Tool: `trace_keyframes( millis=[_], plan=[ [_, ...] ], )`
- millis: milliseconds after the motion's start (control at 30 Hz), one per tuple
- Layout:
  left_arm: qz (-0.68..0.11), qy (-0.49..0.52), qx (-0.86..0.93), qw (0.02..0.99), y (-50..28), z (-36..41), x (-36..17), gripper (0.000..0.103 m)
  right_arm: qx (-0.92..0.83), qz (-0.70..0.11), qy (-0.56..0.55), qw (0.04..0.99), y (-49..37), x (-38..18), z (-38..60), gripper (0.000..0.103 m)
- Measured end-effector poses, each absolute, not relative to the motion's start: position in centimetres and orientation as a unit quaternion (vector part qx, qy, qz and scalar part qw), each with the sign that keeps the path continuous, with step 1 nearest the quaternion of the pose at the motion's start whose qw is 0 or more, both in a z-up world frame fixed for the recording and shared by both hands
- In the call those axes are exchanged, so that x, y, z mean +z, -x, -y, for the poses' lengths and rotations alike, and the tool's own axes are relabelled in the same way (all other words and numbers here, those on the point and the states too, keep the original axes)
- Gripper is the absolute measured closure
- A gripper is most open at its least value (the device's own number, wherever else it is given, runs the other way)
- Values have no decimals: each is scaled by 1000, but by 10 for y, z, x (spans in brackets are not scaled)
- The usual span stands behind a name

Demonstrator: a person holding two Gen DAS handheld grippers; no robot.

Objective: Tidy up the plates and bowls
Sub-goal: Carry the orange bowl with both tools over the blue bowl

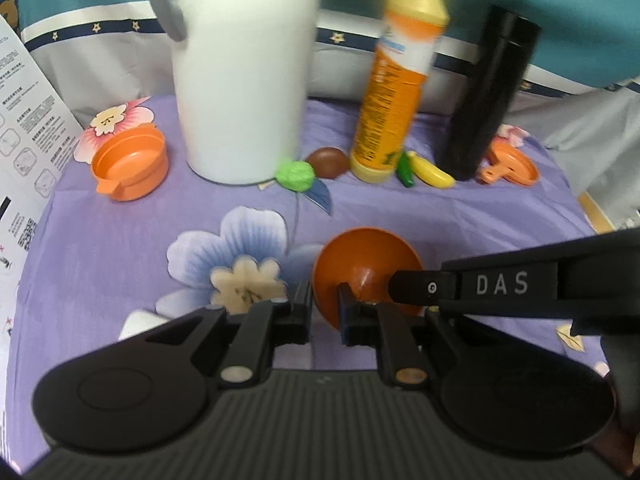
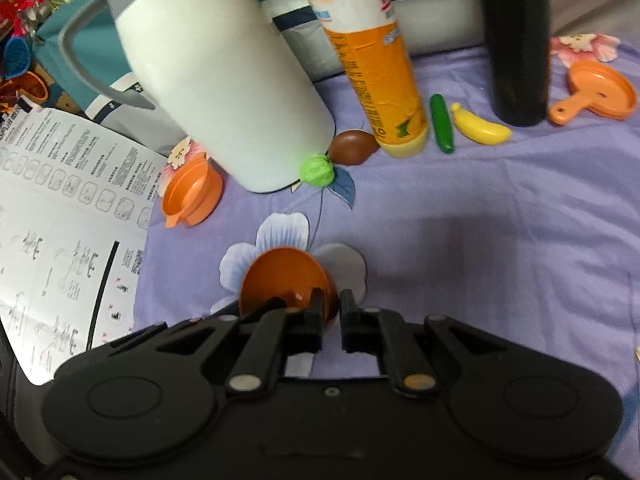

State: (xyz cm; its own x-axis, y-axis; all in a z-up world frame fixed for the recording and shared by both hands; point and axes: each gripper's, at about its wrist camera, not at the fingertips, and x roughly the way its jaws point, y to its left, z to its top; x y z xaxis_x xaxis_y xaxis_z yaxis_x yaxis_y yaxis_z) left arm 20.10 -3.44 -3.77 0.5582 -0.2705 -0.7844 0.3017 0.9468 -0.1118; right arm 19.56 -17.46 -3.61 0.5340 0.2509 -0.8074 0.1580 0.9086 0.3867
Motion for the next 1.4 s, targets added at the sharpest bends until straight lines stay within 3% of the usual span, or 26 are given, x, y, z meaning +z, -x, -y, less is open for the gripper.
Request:
trace_keyframes(
  millis=[767,1400],
  plan=[
    [-446,-60,-229,863,-54,83,-10,90,4,-467,-236,852,-24,-5,222,94],
    [-472,-85,-250,841,-16,99,-30,90,-10,-488,-247,837,35,-23,239,93]
  ],
)
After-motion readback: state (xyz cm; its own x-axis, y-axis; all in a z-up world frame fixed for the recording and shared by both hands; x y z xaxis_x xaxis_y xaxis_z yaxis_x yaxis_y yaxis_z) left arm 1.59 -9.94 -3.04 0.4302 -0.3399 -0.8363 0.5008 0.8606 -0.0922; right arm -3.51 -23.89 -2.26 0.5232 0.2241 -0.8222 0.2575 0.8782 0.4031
